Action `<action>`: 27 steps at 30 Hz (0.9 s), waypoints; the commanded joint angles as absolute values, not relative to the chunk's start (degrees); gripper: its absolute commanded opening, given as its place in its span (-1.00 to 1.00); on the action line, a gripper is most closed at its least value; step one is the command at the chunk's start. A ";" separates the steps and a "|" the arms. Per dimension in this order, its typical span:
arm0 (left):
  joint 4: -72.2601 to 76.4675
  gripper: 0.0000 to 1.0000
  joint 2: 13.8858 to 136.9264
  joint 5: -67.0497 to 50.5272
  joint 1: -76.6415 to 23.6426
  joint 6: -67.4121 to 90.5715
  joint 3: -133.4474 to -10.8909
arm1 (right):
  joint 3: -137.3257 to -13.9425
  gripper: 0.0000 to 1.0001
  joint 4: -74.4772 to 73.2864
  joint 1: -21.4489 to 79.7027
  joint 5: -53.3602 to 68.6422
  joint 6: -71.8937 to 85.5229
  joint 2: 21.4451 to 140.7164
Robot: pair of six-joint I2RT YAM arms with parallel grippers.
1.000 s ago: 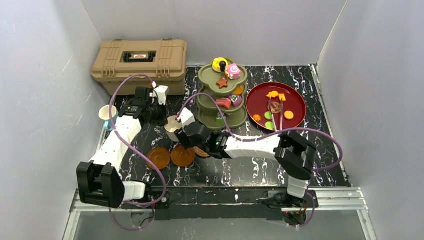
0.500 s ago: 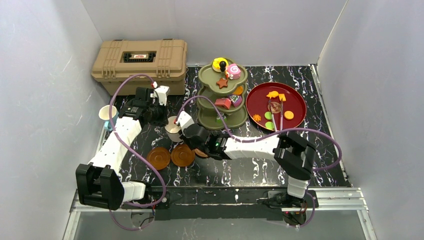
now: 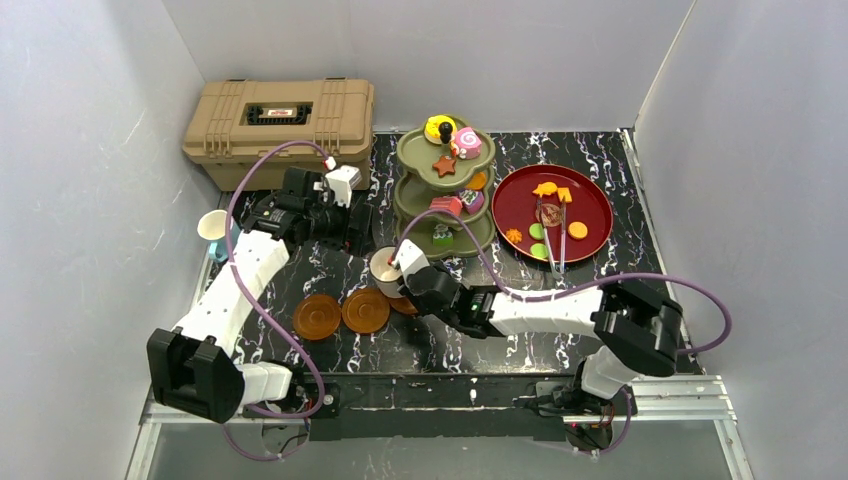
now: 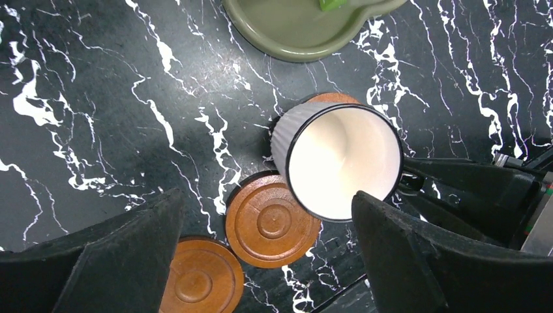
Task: Serve the afternoon tea
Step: Pick up the cup at the center of the board, then place the cup on the coaster.
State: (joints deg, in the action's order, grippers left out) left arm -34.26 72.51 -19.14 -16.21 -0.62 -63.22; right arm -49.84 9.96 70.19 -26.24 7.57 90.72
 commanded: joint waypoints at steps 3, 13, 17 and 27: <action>-39.10 0.96 69.85 -19.72 -15.24 -2.17 -68.23 | -47.40 -0.97 18.46 70.14 -31.28 9.74 83.60; -46.95 0.96 73.27 -19.33 -4.79 -6.32 -76.47 | -42.95 -0.97 17.49 70.21 -31.22 13.27 80.33; -50.72 0.96 75.29 -19.73 2.56 -8.67 -79.77 | -41.68 -0.97 17.54 70.29 -31.12 14.24 79.89; -55.67 0.96 76.57 -17.96 15.50 -13.11 -83.58 | -39.72 -0.97 18.84 70.57 -30.23 15.65 81.34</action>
State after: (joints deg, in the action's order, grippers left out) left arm -51.37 75.79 -18.61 11.77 -10.57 -79.90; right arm -39.48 10.92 70.22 -28.75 14.11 83.09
